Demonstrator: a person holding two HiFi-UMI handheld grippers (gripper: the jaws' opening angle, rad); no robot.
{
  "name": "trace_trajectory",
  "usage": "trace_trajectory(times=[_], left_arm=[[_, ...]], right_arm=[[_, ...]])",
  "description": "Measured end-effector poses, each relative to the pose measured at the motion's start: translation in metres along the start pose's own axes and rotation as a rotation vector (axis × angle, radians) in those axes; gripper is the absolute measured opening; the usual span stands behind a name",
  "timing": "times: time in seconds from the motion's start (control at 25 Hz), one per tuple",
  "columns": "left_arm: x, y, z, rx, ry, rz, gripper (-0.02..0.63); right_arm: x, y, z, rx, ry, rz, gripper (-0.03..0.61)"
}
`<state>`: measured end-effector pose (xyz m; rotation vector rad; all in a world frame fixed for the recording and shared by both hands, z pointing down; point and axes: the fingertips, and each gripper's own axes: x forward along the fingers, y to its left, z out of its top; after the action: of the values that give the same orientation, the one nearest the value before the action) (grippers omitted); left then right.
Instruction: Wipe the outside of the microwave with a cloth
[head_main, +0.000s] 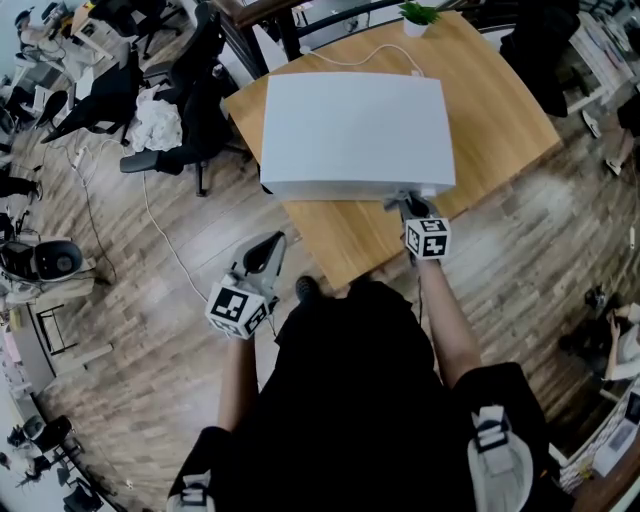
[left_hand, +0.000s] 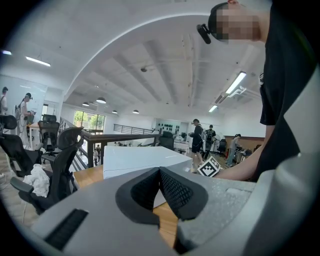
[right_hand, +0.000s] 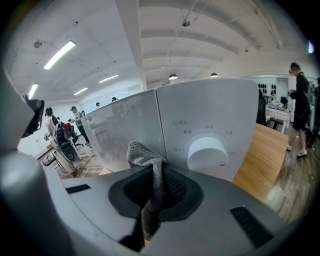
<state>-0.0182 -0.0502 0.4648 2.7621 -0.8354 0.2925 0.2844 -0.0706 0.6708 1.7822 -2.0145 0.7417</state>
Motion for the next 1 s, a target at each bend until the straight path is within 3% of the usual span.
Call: trace_trajectory(times=[1.0], left_arm=[[-0.015,-0.010,-0.009,-0.014,0.006,0.114,0.002]], right_arm=[[0.029,-0.006,-0.038,0.057,0.056,0.045,0.018]])
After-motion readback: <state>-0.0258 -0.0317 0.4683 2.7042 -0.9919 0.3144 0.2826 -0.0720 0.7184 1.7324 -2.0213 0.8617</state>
